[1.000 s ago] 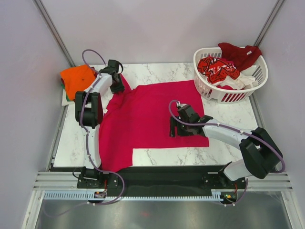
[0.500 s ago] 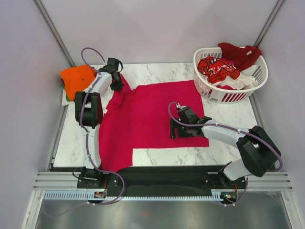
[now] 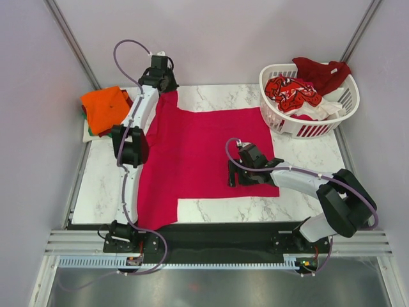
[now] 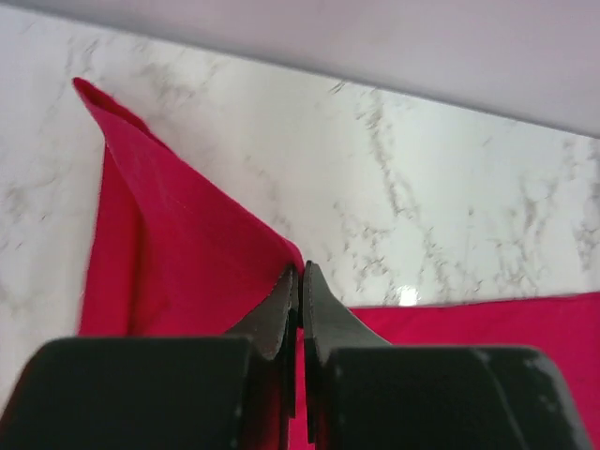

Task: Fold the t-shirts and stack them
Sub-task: Flatten the tshirt out, then fold the tshirt

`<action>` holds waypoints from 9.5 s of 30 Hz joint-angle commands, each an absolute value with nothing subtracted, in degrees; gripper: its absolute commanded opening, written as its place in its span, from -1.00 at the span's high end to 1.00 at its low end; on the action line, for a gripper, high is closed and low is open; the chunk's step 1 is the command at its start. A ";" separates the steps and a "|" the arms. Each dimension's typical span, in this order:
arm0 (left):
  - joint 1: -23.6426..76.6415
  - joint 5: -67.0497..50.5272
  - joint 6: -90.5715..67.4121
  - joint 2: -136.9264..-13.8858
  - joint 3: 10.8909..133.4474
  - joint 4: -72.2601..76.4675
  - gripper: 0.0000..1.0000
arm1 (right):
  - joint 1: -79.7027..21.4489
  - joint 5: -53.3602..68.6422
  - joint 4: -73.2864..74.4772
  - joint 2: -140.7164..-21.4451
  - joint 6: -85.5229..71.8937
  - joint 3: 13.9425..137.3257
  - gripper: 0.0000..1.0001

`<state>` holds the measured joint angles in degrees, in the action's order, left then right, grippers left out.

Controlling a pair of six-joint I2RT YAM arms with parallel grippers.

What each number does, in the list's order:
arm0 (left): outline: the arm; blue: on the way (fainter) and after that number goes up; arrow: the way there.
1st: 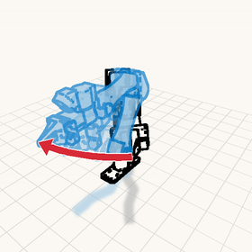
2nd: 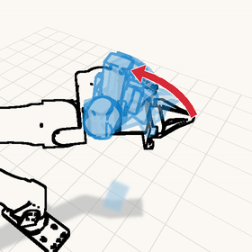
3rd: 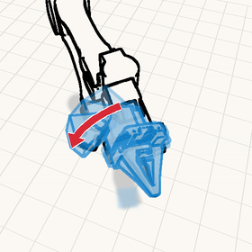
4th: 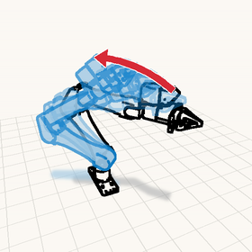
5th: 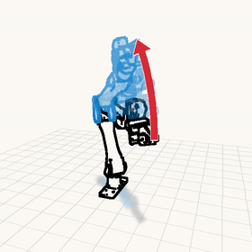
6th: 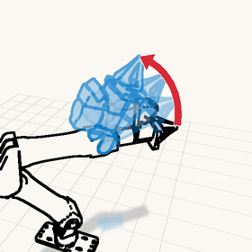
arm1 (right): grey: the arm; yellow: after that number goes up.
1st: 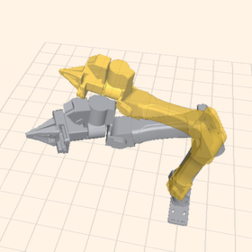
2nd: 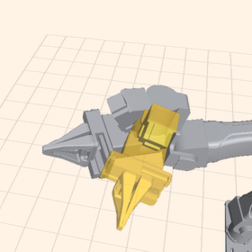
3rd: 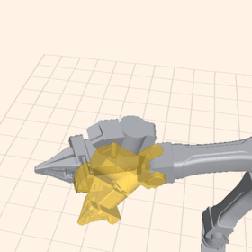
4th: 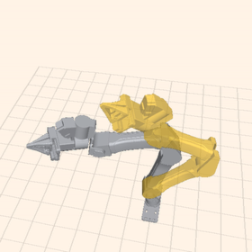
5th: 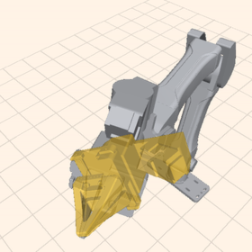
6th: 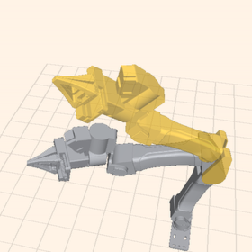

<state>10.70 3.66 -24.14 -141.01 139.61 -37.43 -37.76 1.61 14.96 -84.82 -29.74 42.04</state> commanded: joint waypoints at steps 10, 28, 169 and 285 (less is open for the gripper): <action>14.33 -8.35 -24.35 -145.12 140.90 -21.36 -1.00 | -37.79 1.41 14.68 -85.52 -29.97 38.50 -0.64; 10.11 7.73 -19.16 -119.97 98.44 -23.12 -0.87 | -37.79 7.54 10.65 -90.96 -26.63 49.92 -0.67; 22.76 13.27 -68.46 -55.45 25.75 -43.16 -0.33 | -32.44 -2.62 19.33 -75.23 -30.50 45.53 -0.93; 14.51 9.49 -12.75 -99.74 95.61 -61.08 0.96 | -12.31 -11.78 29.36 -82.78 -34.02 58.26 1.00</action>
<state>16.05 10.17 -19.51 -97.97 90.41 -62.22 -13.47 -9.69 31.86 -81.17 -35.90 54.70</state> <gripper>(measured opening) 0.060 0.026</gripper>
